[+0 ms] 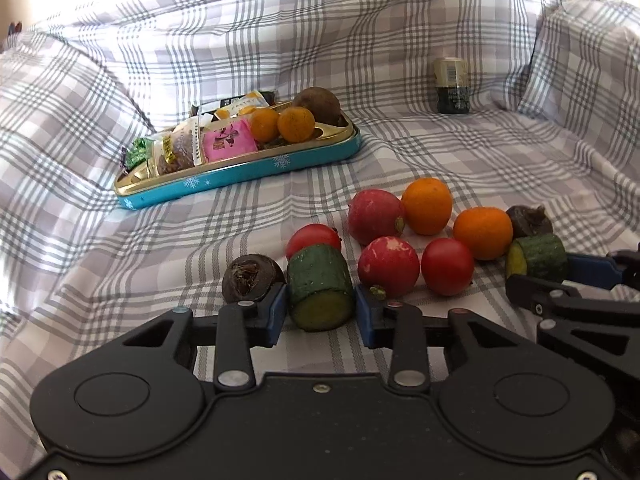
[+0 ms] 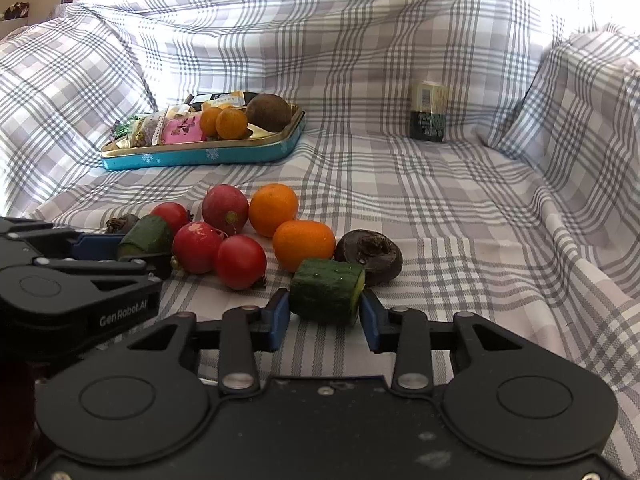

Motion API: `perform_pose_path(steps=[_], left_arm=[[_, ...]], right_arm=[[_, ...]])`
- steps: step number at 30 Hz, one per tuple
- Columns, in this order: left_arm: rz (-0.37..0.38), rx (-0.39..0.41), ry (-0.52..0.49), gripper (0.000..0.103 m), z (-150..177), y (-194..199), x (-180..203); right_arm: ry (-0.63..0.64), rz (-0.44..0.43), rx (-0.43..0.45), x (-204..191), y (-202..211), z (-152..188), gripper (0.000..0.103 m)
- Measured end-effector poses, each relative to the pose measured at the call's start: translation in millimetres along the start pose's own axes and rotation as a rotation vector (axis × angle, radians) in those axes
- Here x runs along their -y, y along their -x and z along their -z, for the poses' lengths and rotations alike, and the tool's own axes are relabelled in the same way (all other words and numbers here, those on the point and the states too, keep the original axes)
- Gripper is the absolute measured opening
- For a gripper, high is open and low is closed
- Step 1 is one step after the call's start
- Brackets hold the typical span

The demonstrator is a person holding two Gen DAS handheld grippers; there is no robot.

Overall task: Organize fruits
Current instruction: 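Grasp a green cucumber piece with the left tool while the right tool grasps another cucumber piece, then lift and carry both cucumber pieces over the steel tray with both tools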

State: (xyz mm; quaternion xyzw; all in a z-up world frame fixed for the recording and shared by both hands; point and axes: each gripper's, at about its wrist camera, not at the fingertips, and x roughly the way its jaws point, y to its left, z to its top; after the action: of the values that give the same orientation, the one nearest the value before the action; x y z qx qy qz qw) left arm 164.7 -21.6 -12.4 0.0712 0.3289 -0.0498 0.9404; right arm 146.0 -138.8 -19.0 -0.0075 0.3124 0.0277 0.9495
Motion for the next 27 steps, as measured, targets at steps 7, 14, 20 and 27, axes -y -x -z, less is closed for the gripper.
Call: perform_pose_path(steps=[7, 14, 20, 27], left_arm=[[0.008, 0.054, 0.002, 0.044, -4.0, 15.1, -0.4], [0.012, 0.093, -0.029, 0.044, -2.0, 38.9, 4.7], [0.019, 0.098, -0.012, 0.044, 5.4, 63.1, 3.0], [0.025, 0.079, 0.010, 0.044, 32.0, 92.5, -2.2]], right_arm=[[-0.020, -0.008, 0.021, 2.9, 3.9, 0.3, 0.037], [0.003, 0.010, 0.013, -0.4, 2.0, 2.5, 0.037], [0.093, 0.068, 0.018, -12.4, -3.3, 5.8, 0.039], [0.071, 0.055, 0.023, -6.8, -3.5, 5.3, 0.037]])
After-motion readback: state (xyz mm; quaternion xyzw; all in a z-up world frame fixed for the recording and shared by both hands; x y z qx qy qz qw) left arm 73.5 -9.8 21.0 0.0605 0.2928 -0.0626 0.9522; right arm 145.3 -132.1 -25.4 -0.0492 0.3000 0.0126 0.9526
